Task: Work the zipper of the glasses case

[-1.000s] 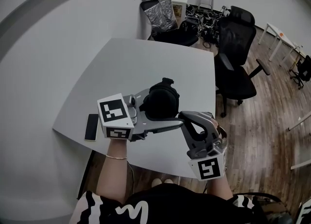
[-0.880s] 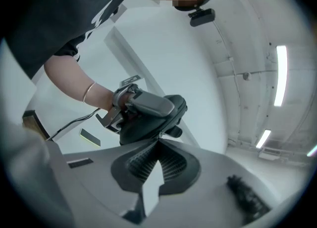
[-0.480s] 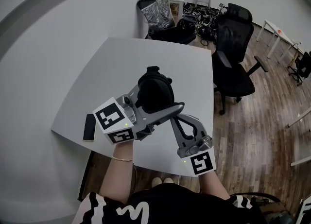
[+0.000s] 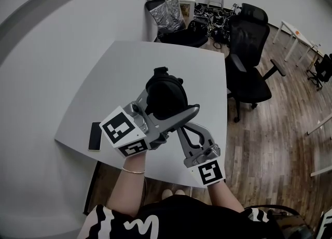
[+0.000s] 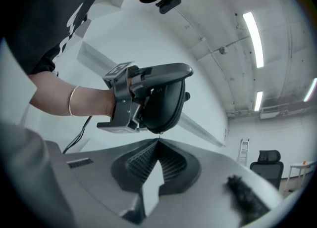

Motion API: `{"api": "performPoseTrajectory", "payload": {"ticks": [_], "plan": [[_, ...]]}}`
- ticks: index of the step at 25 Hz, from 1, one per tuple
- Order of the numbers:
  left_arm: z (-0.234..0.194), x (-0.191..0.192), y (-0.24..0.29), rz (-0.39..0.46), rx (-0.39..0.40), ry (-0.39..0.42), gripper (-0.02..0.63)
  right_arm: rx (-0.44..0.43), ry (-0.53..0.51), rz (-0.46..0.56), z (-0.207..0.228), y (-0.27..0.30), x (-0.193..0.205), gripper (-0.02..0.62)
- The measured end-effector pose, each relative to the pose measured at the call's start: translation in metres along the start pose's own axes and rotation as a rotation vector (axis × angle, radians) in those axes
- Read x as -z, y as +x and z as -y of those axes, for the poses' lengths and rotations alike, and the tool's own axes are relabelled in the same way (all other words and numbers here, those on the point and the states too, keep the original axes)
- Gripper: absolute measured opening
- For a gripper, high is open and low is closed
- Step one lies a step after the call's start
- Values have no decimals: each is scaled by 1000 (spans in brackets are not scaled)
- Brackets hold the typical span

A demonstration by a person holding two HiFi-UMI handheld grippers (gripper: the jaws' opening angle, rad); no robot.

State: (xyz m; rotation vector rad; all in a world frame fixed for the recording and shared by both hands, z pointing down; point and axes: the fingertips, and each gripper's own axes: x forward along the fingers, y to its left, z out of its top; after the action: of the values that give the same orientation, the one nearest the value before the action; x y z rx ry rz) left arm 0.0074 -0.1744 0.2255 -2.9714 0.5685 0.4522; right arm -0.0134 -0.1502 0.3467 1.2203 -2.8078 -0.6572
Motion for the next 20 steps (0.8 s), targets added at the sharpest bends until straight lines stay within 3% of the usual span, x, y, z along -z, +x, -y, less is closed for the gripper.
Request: {"api": "performPoseTrajectory", "payload": {"ticks": [8, 10, 14, 16, 20], "plan": [[-7, 6, -4, -39, -62, 38, 313, -36, 145, 11, -5, 8, 3, 5], [-11, 4, -11, -27, -110, 53, 314, -60, 128, -1, -11, 6, 7, 5], [-31, -5, -43, 1, -268, 107, 316, -137, 27, -154, -32, 2, 44, 5], [-37, -5, -53, 13, -319, 110, 316, -85, 52, -158, -20, -1, 47, 5], [-35, 8, -58, -2, -364, 110, 316, 72, 140, -112, 28, -2, 9, 5]]}}
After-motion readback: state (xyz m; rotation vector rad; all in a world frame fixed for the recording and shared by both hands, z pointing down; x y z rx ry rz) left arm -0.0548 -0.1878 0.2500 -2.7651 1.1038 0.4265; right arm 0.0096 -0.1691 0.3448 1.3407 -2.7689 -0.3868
